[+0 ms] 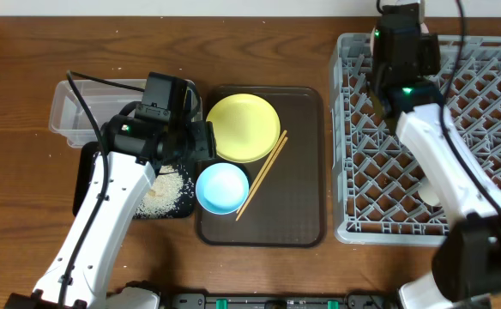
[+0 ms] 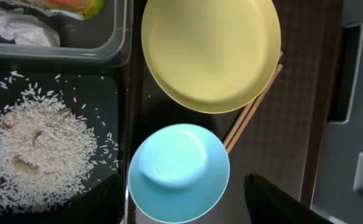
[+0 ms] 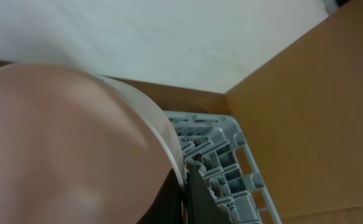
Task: Sort waste into correct bins and load items into the dishwasher rack
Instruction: 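Lift the pink bowl and carry it to the rack's back edge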
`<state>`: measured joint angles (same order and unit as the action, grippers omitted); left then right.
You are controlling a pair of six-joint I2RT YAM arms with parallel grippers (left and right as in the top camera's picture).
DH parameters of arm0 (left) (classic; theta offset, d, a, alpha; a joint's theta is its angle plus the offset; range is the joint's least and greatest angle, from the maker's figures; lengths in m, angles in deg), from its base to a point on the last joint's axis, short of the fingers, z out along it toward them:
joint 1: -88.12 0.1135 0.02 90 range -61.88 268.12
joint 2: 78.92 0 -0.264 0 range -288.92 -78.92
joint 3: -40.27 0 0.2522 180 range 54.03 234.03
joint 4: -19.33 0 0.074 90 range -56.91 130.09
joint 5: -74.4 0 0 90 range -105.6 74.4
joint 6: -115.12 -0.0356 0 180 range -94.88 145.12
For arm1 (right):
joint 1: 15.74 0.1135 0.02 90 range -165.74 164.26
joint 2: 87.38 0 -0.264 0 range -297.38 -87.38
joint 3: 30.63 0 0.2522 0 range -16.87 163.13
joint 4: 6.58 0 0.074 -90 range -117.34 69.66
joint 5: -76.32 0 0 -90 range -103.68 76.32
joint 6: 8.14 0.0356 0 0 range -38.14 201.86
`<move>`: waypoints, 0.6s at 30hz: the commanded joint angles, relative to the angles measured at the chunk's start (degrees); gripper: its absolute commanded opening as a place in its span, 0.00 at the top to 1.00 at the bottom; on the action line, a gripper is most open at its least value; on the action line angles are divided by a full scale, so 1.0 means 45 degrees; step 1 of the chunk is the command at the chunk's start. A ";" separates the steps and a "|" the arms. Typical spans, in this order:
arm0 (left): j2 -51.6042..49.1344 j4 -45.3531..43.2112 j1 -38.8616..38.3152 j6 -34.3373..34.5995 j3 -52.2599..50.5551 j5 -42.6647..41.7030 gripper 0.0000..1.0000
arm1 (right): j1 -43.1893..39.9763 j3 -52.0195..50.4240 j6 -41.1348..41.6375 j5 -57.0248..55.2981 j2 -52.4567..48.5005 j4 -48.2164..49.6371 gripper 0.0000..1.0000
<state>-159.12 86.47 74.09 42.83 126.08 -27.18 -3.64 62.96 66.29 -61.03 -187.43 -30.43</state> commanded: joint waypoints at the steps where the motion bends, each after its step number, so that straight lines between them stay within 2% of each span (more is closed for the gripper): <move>1: -0.0063 0.0029 0.0053 -0.0165 0.0063 0.0155 0.36 | -0.0126 0.0068 -0.0665 -0.0967 -0.0947 0.0549 0.99; 13: -0.0063 0.0034 0.0053 -0.0160 0.0063 0.0155 0.36 | 0.0495 0.0068 -0.0631 -0.0223 -0.2744 0.0588 0.99; 18: -0.0063 0.0034 0.0053 -0.0165 0.0063 0.0155 0.36 | 0.0884 0.0068 -0.0034 0.0204 -0.2783 -0.0335 0.99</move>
<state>-159.12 86.47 74.09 42.83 126.08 -27.20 -1.30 63.33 64.67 -62.95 -197.66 -29.73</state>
